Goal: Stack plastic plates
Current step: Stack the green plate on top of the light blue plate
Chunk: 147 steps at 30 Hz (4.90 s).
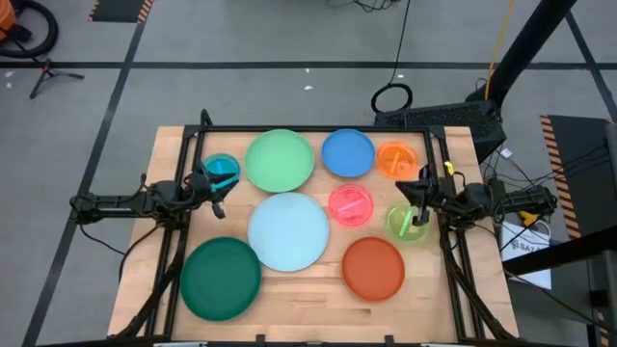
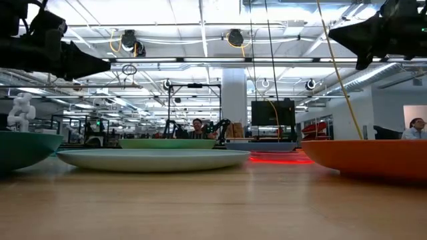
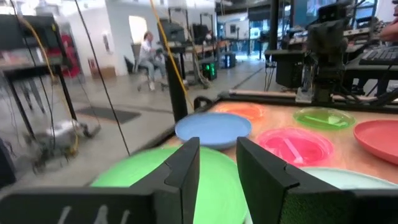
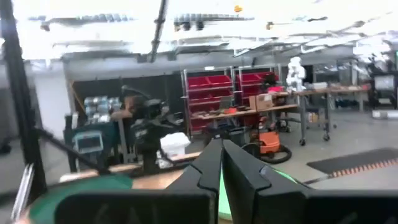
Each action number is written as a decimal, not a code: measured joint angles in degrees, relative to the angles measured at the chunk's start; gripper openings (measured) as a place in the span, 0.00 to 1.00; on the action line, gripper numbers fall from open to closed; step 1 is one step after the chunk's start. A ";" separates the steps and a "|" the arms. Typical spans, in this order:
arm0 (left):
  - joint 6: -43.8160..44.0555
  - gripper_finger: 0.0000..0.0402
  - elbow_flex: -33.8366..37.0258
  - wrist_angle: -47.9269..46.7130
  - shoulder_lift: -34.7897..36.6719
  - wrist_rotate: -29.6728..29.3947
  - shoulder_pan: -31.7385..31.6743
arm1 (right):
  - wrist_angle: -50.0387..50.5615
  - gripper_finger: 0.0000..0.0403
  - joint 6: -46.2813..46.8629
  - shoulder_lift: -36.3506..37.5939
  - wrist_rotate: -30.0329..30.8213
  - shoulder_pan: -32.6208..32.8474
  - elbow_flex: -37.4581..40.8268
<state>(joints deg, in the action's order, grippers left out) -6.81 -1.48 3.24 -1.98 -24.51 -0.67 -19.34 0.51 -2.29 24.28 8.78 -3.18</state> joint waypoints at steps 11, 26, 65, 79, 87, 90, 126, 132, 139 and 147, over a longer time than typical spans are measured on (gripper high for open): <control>-13.54 0.28 -0.04 6.11 0.02 0.43 0.00 | -13.68 0.03 5.50 -27.49 7.52 -3.33 -6.28; -10.93 0.28 -0.13 2.58 0.00 -0.83 -0.07 | 16.48 0.03 13.54 -65.09 8.54 -15.43 -44.86; -14.60 0.28 -0.22 2.62 0.00 -8.68 -0.07 | 22.48 0.18 15.44 -117.63 -12.62 -36.89 -84.11; -15.08 0.28 -0.22 2.99 0.00 -8.68 -0.07 | 29.54 0.46 21.58 -118.13 -19.88 -38.19 -88.59; -16.05 0.28 -0.22 3.98 0.02 -9.37 -0.07 | 46.76 0.45 21.31 -123.36 -19.95 -38.29 -107.68; -16.04 0.28 -0.22 3.98 0.00 -9.74 -0.07 | 52.41 0.45 21.31 -127.26 -19.93 -39.31 -114.17; -15.65 0.28 -0.22 3.00 0.00 -10.19 -0.07 | 58.21 0.33 18.11 -137.39 -21.64 -39.41 -119.12; -15.65 0.28 -0.22 3.00 0.02 -10.21 -0.07 | 57.68 0.16 18.45 -137.39 -21.75 -39.41 -119.12; -15.63 0.28 -0.22 3.00 0.01 -10.21 -0.07 | 56.50 0.02 19.63 -137.36 -22.45 -39.41 -119.12; -15.15 0.28 -0.22 3.00 0.00 -10.21 -0.07 | 56.18 0.02 19.83 -136.59 -23.05 -39.44 -119.12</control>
<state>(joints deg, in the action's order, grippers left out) -21.96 -1.69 6.24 -1.98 -34.72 -0.73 36.84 20.34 -138.88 1.23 -30.66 -122.30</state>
